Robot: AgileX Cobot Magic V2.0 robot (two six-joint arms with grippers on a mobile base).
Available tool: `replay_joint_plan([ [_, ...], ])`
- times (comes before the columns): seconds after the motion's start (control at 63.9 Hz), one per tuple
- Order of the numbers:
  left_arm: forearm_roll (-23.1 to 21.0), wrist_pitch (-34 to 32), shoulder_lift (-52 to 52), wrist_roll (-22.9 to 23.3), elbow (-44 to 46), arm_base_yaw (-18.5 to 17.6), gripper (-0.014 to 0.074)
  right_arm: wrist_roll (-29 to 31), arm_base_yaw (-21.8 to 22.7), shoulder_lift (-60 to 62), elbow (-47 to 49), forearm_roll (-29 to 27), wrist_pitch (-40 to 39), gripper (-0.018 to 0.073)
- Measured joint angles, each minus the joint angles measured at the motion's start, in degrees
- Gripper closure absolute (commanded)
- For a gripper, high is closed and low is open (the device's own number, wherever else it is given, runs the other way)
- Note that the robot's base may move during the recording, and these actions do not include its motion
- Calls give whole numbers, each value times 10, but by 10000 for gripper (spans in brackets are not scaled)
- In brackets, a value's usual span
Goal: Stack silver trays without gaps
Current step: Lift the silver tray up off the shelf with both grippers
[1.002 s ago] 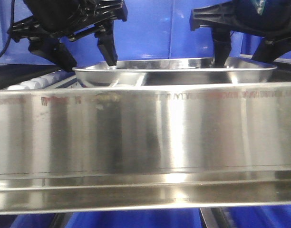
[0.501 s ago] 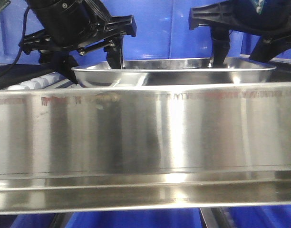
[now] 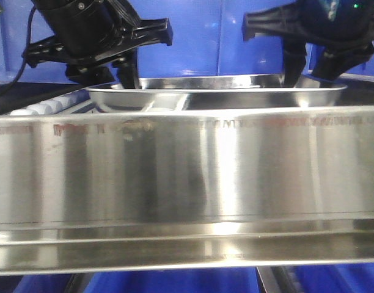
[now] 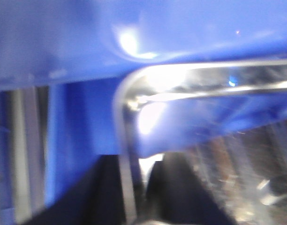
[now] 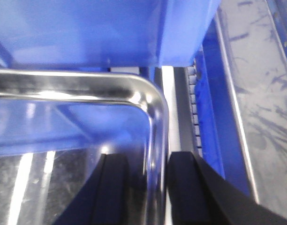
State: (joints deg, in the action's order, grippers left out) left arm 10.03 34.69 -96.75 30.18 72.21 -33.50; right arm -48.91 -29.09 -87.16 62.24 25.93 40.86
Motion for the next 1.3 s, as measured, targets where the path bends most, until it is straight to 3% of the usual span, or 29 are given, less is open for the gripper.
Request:
replay_joint_plan([
  [0.188,-1,-1,0,7,1,1,613,-3,0,-17,4,4,3,446],
  [0.391,-1,1,0,8,1,1,613,-4,2,-17,5,11,9,637],
  [1.3,7,29,46,13,1,-13,613,-8,-3,59,-1,-8,38,626],
])
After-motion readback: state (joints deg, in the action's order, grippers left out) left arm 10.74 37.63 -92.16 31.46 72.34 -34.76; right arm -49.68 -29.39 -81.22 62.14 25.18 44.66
